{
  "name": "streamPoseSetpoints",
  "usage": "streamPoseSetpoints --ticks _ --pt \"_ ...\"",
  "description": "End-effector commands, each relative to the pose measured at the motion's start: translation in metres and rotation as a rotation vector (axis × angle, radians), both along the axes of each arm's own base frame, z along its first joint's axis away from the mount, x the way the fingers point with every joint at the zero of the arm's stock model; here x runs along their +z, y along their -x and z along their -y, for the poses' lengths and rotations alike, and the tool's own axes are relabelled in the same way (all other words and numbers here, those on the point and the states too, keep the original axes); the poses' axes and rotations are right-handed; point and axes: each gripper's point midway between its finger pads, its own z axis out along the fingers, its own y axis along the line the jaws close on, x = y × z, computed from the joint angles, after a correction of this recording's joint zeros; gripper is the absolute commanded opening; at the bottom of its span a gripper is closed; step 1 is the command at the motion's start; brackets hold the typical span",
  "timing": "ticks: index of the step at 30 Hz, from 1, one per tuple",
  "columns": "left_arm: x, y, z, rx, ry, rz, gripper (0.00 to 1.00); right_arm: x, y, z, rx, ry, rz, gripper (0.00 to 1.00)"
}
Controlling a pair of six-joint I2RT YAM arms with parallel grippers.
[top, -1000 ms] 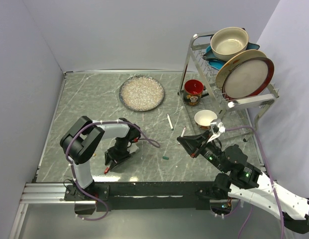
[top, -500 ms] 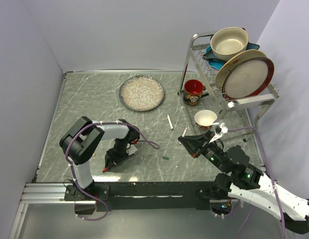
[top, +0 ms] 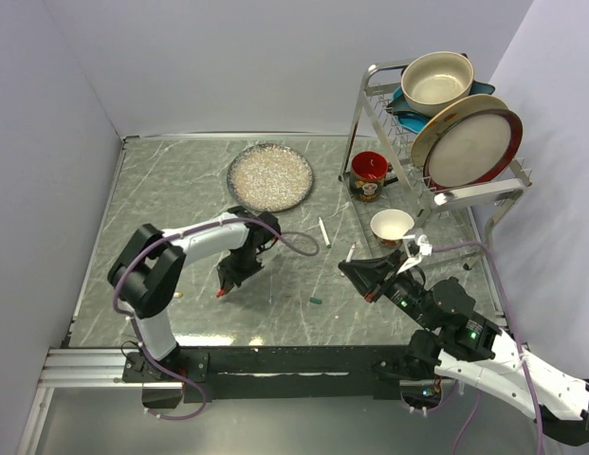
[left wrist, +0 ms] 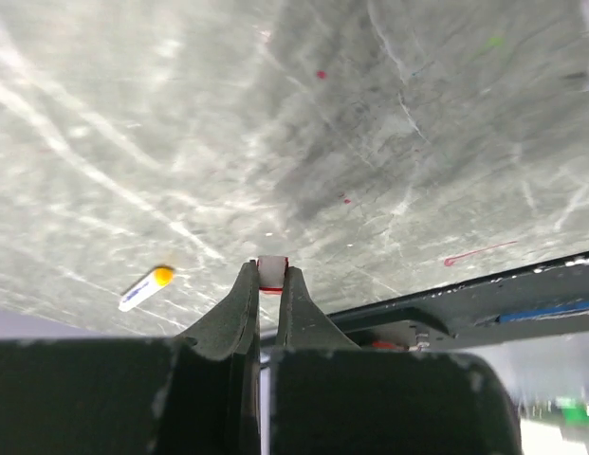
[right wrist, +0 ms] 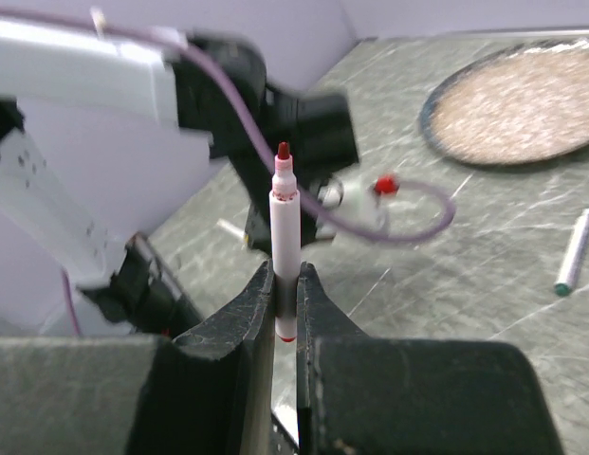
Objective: Insert the pens into the pen caps
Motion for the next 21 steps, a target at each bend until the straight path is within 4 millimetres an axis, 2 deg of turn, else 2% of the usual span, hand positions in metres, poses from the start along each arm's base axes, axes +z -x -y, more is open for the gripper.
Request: streamPoseSetpoints --ticks 1,3,4,6,7,8,10,12,13,14,15,16,17,18,19,20,21 --pt "0.033 -0.020 0.011 0.025 0.075 0.159 0.01 0.006 0.013 -0.017 0.123 0.004 0.066 0.00" --pt "0.049 -0.026 0.014 0.034 0.119 0.221 0.01 0.003 0.021 -0.030 0.198 0.034 0.062 0.00" --pt "0.056 -0.032 0.016 0.040 0.132 0.262 0.01 0.012 0.024 -0.033 0.227 0.032 0.069 0.00" --pt "0.084 -0.044 0.026 0.103 0.219 0.373 0.01 0.010 0.035 -0.047 0.324 0.058 0.049 0.00" --pt "0.104 -0.059 0.032 0.135 0.255 0.462 0.01 0.020 0.040 -0.051 0.357 0.040 0.056 0.00" --pt "0.123 -0.066 0.034 0.175 0.298 0.537 0.01 0.016 0.048 -0.058 0.416 0.047 0.025 0.00" --pt "0.157 -0.080 0.047 0.295 0.419 0.655 0.01 0.027 0.053 -0.065 0.458 0.017 0.039 0.00" --pt "0.190 -0.079 0.066 0.381 0.612 0.701 0.01 0.025 0.050 -0.070 0.458 0.022 0.014 0.00" --pt "0.192 -0.074 0.075 0.394 0.688 0.684 0.01 0.025 0.050 -0.072 0.461 0.024 0.008 0.00" --pt "0.224 -0.068 0.102 0.360 0.915 0.682 0.01 0.023 0.049 -0.075 0.467 0.031 -0.004 0.00" --pt "0.233 -0.062 0.111 0.378 1.006 0.663 0.01 0.024 0.051 -0.076 0.481 0.028 -0.006 0.00" --pt "0.226 -0.055 0.116 0.379 1.056 0.631 0.01 0.026 0.052 -0.077 0.484 0.018 -0.001 0.00" --pt "0.260 -0.053 0.125 0.355 1.216 0.682 0.01 0.027 0.051 -0.078 0.484 0.008 -0.005 0.00" --pt "0.268 -0.044 0.130 0.353 1.291 0.655 0.01 0.029 0.049 -0.079 0.478 -0.008 0.002 0.00" --pt "0.264 -0.042 0.131 0.357 1.324 0.656 0.01 0.028 0.049 -0.081 0.483 -0.009 0.001 0.00" --pt "0.294 -0.036 0.129 0.355 1.448 0.703 0.01 0.024 0.048 -0.084 0.487 0.011 0.015 0.00" --pt "0.304 -0.028 0.132 0.326 1.518 0.696 0.01 0.023 0.046 -0.085 0.485 0.020 0.021 0.00"
